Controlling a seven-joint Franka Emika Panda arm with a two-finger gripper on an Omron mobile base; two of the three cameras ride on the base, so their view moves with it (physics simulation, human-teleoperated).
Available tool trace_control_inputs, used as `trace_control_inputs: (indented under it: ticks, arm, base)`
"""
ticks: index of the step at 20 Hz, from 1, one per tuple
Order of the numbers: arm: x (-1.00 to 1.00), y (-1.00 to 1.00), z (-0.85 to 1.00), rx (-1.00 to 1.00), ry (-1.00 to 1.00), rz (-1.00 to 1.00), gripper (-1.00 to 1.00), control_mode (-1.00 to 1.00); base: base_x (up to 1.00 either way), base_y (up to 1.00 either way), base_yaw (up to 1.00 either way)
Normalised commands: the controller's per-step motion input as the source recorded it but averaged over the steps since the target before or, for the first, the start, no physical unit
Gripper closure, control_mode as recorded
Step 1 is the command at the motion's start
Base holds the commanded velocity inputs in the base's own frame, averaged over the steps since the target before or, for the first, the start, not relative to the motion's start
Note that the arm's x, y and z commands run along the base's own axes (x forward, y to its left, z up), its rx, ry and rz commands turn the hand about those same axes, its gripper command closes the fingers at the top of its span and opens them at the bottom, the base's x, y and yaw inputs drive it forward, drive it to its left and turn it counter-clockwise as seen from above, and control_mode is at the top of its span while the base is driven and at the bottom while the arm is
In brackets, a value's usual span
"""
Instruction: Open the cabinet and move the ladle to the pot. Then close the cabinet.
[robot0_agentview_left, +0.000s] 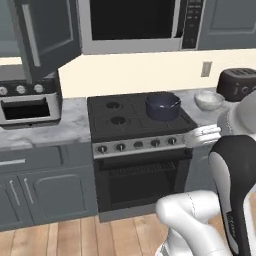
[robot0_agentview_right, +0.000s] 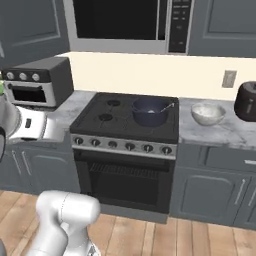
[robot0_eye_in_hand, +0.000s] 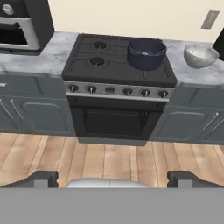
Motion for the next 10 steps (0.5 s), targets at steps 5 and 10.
trace_control_inputs:
  ticks: [5, 10]
  arm:
    - [0.00, 0.00, 0.00, 0.00, 0.00, 0.00, -1.00, 1.00]
    - [0.00, 0.00, 0.00, 0.00, 0.00, 0.00, -1.00, 1.00]
  base:
    - [-0.06, 1.00, 0.00]
    - [0.09, 1.00, 0.00]
